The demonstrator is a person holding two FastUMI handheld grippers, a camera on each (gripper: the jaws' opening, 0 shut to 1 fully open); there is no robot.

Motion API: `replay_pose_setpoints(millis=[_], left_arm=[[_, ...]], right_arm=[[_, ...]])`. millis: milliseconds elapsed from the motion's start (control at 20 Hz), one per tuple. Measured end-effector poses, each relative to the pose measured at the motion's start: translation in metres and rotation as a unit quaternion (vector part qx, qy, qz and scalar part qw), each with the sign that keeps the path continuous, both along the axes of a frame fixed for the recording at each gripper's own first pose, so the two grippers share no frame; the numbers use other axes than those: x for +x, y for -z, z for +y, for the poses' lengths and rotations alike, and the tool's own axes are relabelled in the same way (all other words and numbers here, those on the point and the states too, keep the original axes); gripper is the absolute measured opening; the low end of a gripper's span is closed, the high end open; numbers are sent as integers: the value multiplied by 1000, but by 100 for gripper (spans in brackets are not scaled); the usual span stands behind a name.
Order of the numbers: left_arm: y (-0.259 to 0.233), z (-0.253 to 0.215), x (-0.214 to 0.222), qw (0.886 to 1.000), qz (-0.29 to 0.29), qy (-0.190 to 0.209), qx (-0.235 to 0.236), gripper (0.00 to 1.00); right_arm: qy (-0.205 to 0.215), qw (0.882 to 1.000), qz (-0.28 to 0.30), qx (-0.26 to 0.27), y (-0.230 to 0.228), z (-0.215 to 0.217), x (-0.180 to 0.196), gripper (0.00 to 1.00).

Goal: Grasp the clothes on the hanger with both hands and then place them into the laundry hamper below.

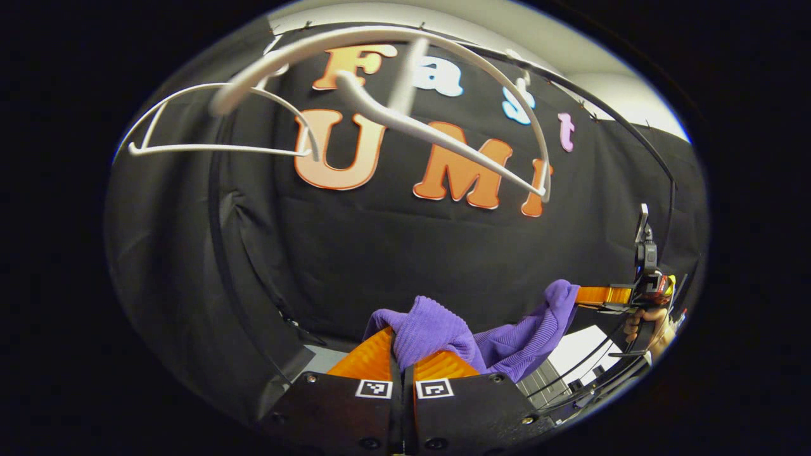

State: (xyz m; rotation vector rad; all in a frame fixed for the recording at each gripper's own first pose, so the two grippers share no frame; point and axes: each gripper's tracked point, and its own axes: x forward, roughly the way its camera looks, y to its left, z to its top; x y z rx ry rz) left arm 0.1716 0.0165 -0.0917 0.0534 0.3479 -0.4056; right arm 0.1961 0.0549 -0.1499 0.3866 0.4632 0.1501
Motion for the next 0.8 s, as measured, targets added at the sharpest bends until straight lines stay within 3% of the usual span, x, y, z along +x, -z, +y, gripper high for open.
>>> replay_pose_setpoints(millis=[400,800], left_arm=[[31,-85,13,997,52,62,-2,0],[78,-148,5,990,107,92,6,0]], right_arm=[[38,999,16,-30,20,-8,-22,7],[64,996,44,-43,48,-39,-41,8]])
